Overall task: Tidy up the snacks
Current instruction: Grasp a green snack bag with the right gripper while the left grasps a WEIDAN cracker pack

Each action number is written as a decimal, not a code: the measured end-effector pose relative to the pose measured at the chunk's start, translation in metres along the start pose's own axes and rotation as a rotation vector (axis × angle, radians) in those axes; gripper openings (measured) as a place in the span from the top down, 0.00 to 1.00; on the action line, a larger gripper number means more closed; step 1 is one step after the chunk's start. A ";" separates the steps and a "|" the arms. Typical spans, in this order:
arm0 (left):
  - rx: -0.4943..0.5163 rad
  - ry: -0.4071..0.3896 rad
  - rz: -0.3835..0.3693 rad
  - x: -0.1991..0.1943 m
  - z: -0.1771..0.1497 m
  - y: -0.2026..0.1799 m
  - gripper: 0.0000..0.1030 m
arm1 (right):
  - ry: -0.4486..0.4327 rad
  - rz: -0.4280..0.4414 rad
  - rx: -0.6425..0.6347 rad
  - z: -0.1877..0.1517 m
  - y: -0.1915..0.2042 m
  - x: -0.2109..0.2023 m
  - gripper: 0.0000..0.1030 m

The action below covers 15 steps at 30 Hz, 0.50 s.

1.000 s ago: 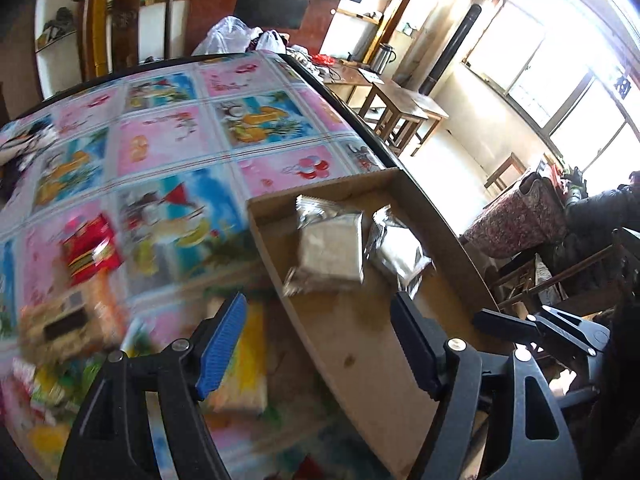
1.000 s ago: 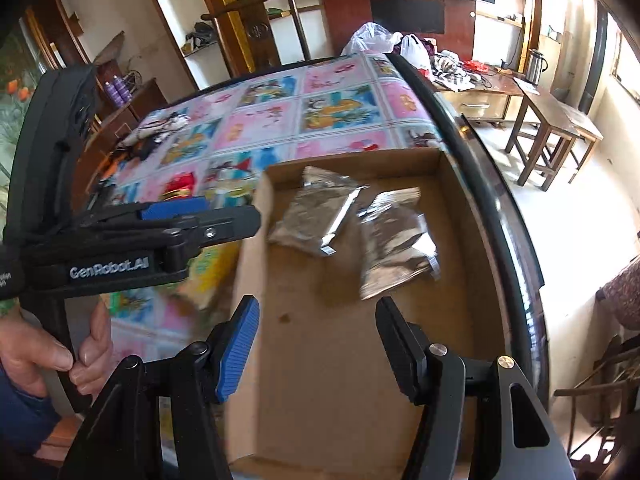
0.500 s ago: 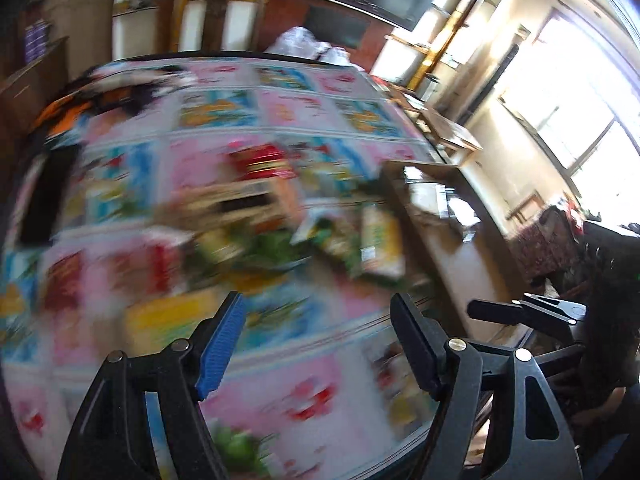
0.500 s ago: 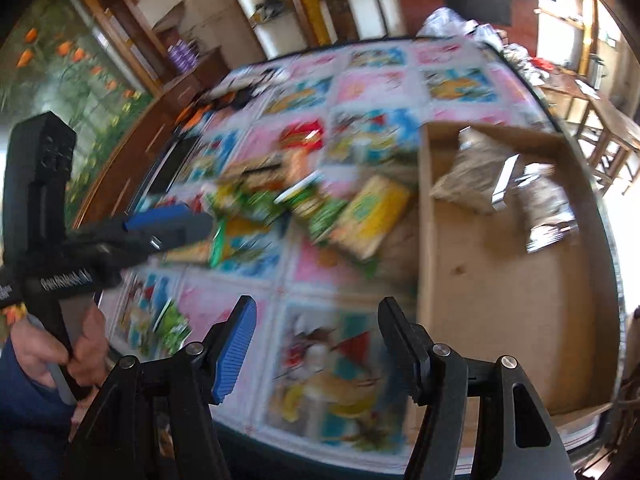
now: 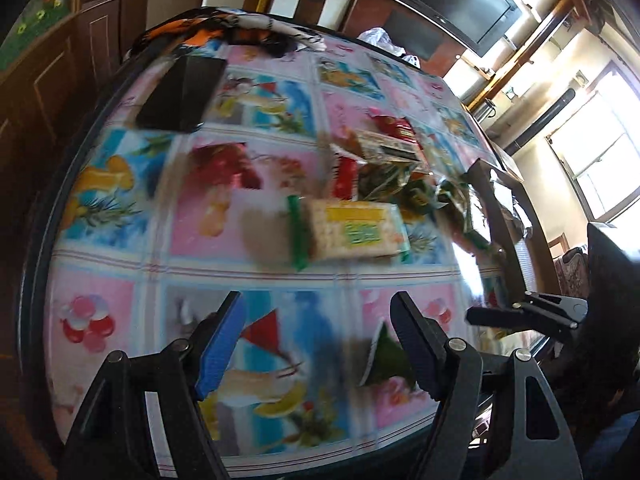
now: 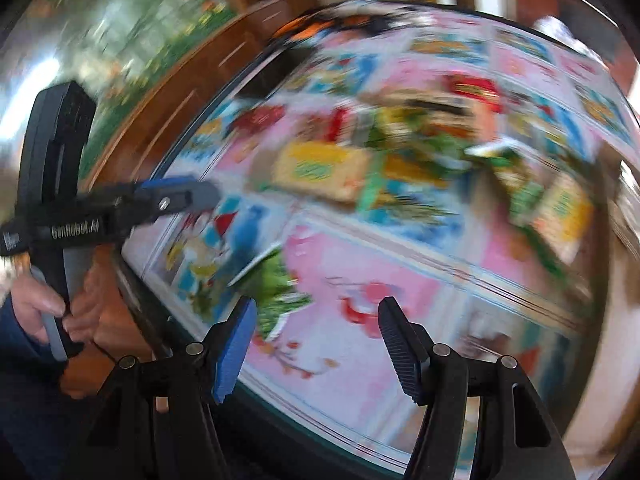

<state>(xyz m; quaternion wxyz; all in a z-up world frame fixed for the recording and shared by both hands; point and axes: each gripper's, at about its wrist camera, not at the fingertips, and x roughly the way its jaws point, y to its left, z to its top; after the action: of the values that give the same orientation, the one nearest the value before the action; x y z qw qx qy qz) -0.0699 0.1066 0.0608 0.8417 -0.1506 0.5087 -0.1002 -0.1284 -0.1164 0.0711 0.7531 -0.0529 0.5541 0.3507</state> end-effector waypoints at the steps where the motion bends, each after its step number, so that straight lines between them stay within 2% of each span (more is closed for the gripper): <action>1: 0.000 -0.001 0.002 -0.002 0.000 0.004 0.28 | 0.015 -0.002 -0.036 0.001 0.009 0.006 0.34; 5: 0.033 -0.009 0.011 -0.008 0.002 0.012 0.28 | 0.054 -0.041 -0.187 0.008 0.042 0.027 0.34; 8: 0.073 0.007 0.000 -0.007 0.005 0.012 0.27 | 0.087 -0.050 -0.211 0.010 0.046 0.044 0.34; 10: 0.119 0.011 0.002 -0.005 0.009 0.007 0.25 | 0.118 -0.064 -0.213 0.010 0.044 0.055 0.41; 11: 0.137 0.010 0.000 -0.004 0.012 0.004 0.25 | 0.133 -0.082 -0.209 0.009 0.043 0.060 0.54; 15: 0.206 0.012 -0.024 0.011 0.029 -0.010 0.24 | 0.123 -0.092 -0.187 0.009 0.037 0.059 0.56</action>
<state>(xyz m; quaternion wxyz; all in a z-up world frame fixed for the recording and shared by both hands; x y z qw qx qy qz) -0.0392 0.0978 0.0686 0.8483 -0.0689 0.4990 -0.1631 -0.1348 -0.0572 0.0339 0.7248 -0.1699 0.5611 0.3620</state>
